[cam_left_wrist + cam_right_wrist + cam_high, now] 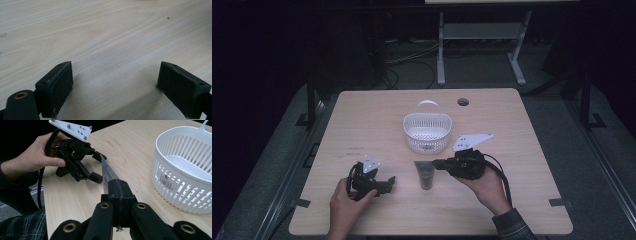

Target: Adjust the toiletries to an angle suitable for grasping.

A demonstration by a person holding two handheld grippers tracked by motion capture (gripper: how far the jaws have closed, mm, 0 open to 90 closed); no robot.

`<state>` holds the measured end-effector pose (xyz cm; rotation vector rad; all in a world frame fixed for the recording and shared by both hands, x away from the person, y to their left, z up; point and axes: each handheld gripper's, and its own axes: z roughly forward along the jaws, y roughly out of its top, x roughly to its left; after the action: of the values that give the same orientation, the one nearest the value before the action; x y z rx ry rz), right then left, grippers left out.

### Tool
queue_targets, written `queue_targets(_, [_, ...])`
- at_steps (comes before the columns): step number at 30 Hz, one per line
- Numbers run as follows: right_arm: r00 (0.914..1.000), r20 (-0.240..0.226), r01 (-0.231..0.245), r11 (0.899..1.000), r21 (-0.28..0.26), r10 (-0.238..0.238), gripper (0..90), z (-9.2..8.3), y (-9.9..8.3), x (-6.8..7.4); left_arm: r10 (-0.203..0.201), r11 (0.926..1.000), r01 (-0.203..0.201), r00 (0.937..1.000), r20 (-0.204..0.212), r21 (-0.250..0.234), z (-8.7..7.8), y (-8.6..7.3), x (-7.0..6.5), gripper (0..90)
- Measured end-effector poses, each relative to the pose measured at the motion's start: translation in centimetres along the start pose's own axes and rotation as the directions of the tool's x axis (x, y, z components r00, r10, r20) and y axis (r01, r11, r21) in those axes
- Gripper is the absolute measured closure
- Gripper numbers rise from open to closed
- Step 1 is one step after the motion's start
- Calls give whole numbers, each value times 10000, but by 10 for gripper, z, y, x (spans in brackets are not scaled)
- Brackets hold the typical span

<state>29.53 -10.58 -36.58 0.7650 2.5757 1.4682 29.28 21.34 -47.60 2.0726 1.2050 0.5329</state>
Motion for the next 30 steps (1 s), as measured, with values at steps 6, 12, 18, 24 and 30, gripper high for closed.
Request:
queue_targets(6, [9999,115,-50,10000,5,50,900,1,1,-3,-2,10000,2,10000,2,7,0,0,0,121])
queue_targets(12, [9997,237,-72,10000,-14,72,900,1,1,-7,-5,10000,5,10000,3,11,0,0,0,121])
queue_targets(18, [9993,324,-168,9999,-17,168,900,1,1,-11,-7,10000,7,10000,5,9,0,0,0,120])
queue_targets(24, [9987,461,-233,9997,45,230,900,3,1,-14,-9,10000,9,10000,5,9,0,0,0,121])
queue_targets(30, [9979,599,-265,9996,60,261,900,4,1,-17,-10,10000,10,10000,6,9,0,0,0,121])
